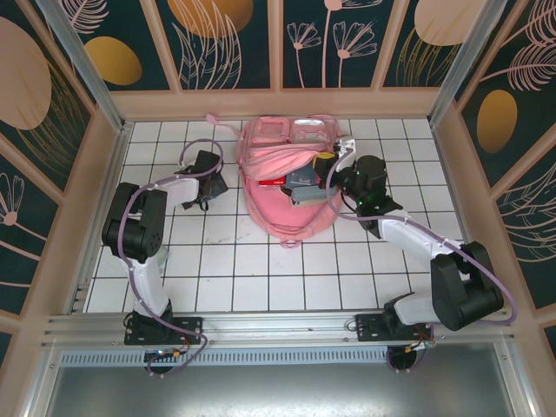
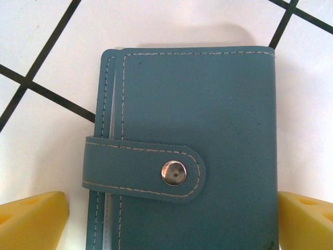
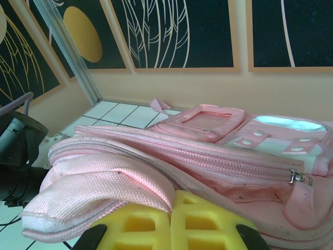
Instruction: Pack books, pencil case, and school supplies into a backpack
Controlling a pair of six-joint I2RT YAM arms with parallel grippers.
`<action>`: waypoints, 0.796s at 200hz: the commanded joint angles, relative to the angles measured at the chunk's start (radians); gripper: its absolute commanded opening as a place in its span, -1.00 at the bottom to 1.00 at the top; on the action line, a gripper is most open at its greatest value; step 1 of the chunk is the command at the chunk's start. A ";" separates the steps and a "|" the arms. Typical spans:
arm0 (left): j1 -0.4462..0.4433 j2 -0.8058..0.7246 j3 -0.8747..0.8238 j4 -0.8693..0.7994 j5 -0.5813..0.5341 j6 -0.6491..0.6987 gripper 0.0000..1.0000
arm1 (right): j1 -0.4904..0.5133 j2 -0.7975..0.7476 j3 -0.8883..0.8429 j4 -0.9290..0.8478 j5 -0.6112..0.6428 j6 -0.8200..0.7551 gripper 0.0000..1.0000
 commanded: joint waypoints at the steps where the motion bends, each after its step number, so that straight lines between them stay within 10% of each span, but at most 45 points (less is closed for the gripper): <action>1: -0.006 0.049 0.013 -0.026 0.013 0.024 0.97 | 0.012 0.008 0.044 0.079 -0.022 0.018 -1.00; 34: -0.007 0.052 0.005 -0.023 0.010 0.029 0.84 | 0.013 0.010 0.047 0.078 -0.023 0.019 -1.00; 65: -0.007 -0.001 -0.027 -0.006 0.005 0.029 0.27 | 0.014 0.008 0.046 0.077 -0.020 0.018 -1.00; 159: -0.044 -0.303 -0.193 -0.025 0.111 0.024 0.23 | 0.014 0.007 0.047 0.077 -0.010 0.013 -1.00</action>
